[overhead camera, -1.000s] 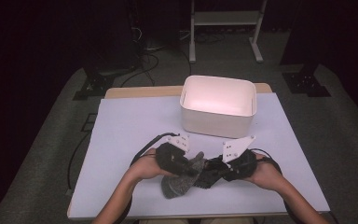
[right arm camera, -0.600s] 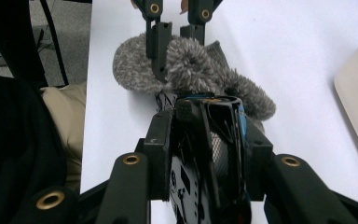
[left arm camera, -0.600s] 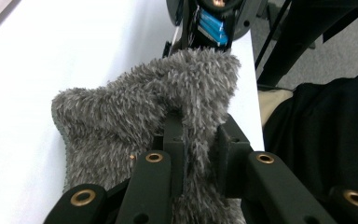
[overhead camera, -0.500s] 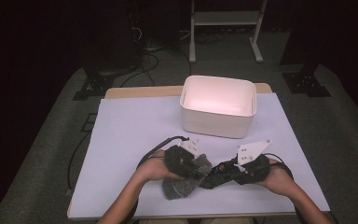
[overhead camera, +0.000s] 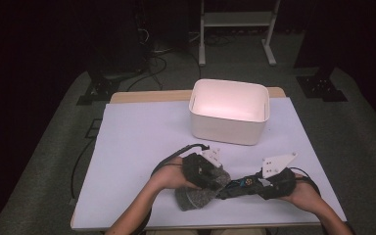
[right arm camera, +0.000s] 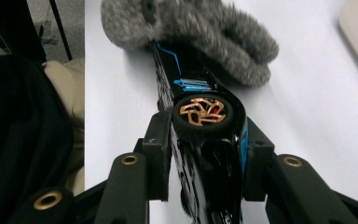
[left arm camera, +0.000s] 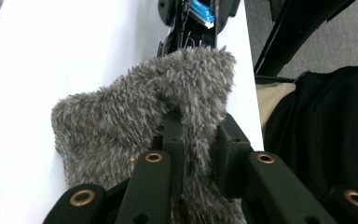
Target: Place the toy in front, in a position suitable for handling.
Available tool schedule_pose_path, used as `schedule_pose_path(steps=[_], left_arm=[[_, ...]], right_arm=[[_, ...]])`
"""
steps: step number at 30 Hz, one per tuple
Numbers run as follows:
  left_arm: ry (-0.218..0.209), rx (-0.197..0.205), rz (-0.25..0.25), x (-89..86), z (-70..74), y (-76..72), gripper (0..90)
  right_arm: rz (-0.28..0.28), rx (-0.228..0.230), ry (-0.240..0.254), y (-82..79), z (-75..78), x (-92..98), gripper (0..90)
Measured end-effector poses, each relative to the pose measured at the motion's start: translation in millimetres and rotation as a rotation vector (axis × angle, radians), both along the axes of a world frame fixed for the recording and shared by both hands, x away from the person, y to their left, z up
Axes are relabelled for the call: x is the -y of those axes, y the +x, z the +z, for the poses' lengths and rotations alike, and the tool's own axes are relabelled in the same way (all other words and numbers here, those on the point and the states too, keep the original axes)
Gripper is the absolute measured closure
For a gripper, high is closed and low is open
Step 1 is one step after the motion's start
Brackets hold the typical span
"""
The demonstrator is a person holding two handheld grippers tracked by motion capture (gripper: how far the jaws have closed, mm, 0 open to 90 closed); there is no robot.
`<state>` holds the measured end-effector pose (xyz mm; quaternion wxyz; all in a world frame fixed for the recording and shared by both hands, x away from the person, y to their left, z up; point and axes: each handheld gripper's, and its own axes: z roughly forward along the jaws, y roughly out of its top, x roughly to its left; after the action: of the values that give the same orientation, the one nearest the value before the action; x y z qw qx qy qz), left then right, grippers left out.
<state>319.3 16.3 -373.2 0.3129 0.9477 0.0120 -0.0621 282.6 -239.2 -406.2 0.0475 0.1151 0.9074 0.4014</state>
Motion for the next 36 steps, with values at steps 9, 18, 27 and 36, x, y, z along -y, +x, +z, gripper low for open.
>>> schedule_pose_path(steps=[9, 18, 27, 36], left_arm=[[0.043, 0.019, -0.044, 24.2, 3.1, -1.8, 77.1], [0.027, 0.004, -0.045, 24.0, 1.8, 1.0, 77.0], [0.008, -0.008, -0.042, 20.2, 1.1, 1.1, 76.9], [0.003, 0.000, -0.029, 6.6, 6.1, 0.0, 77.0]], right_arm=[[-0.037, -0.058, -0.021, -2.1, -25.1, 17.7, 60.9], [-0.032, -0.063, -0.060, 2.6, -24.9, 9.6, 48.6], [0.052, -0.046, -0.160, 12.0, -22.2, -28.1, 45.0], [0.099, -0.044, -0.171, 11.8, -24.3, -38.3, 54.9]])
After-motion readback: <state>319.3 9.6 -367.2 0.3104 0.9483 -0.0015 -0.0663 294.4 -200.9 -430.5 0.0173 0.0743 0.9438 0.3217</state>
